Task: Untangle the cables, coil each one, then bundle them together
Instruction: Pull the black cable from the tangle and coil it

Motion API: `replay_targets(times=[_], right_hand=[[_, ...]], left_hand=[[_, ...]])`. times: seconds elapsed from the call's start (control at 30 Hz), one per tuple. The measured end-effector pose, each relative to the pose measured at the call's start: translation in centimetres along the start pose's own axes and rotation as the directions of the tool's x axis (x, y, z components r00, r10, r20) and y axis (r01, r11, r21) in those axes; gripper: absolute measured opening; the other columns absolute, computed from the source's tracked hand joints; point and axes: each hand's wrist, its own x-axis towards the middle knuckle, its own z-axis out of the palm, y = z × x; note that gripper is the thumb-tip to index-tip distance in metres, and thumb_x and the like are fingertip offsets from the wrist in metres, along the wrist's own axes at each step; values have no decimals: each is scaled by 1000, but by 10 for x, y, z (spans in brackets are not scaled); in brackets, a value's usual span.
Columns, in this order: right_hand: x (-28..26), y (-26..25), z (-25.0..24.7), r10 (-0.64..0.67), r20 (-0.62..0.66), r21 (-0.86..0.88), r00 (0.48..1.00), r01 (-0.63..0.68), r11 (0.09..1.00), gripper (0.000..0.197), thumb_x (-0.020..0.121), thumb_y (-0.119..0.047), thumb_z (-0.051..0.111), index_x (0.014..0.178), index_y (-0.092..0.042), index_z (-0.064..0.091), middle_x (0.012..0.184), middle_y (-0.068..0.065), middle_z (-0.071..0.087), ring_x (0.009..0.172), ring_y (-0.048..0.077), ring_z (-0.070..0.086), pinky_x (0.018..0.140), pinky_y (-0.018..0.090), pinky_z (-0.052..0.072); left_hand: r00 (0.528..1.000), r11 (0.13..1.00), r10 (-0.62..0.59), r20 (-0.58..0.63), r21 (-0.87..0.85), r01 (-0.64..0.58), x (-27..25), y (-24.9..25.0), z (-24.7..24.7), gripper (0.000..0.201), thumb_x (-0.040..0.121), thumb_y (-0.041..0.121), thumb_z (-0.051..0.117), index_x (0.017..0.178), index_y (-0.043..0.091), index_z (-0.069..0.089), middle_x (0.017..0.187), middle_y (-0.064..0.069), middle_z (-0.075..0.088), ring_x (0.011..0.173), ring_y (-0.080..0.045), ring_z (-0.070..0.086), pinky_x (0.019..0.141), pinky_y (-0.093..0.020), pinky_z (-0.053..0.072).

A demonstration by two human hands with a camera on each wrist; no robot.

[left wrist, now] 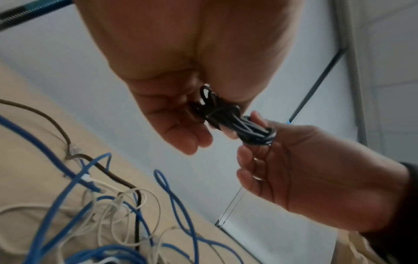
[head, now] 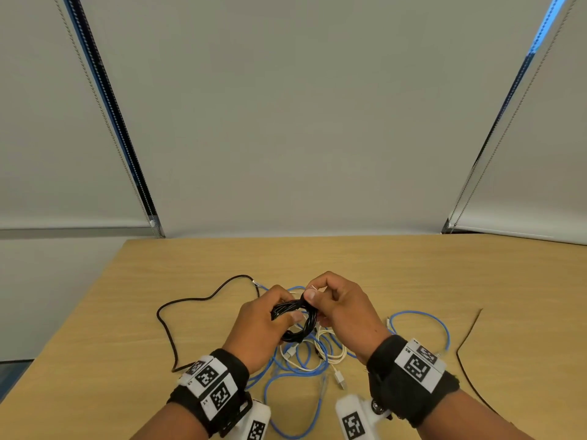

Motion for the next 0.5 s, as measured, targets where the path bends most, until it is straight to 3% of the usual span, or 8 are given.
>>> replay_targets(times=[0.07, 0.17, 0.3, 0.4, 0.5], right_hand=[[-1, 3, 3, 31, 9, 59, 999, -31, 998, 11, 98, -24, 64, 89, -20, 68, 67, 3, 62, 61, 14, 59, 61, 30, 52], [-2, 8, 7, 156, 56, 193, 986, -164, 967, 15, 102, -23, 58, 94, -12, 65, 78, 7, 69, 61, 14, 62, 57, 29, 52], [-6, 11, 19, 165, 122, 153, 979, -183, 971, 16, 95, -30, 67, 104, -18, 67, 89, 6, 73, 77, 16, 71, 65, 32, 56], [-6, 12, 27, 122, 180, 93, 976, -141, 986, 18, 93, -27, 69, 109, -21, 68, 99, 9, 73, 89, 16, 73, 68, 32, 58], [1, 7, 30, 70, 224, -32, 972, -65, 997, 24, 98, -19, 62, 120, -23, 66, 98, 2, 72, 90, 16, 72, 68, 33, 61]], left_hand=[[999, 998, 33, 8, 60, -33, -3, -3, 2, 7, 91, 27, 71, 87, 29, 66, 78, 0, 71, 72, -21, 68, 69, -48, 58], [998, 982, 59, 7, 178, -59, -6, -6, 5, 14, 94, 34, 65, 85, 23, 65, 73, -2, 68, 70, -24, 64, 69, -49, 53], [993, 953, 35, -111, 304, 0, -10, -11, 5, 23, 98, 43, 53, 88, 23, 59, 73, 0, 67, 70, -23, 64, 64, -46, 54], [986, 974, -10, -165, 224, 48, -9, -12, 1, 20, 98, 37, 55, 83, 26, 63, 67, 4, 66, 65, -16, 63, 62, -43, 52], [973, 989, -148, -176, -35, 144, -9, -12, -9, 33, 97, 30, 61, 65, 28, 65, 59, 8, 64, 57, -5, 57, 63, -32, 48]])
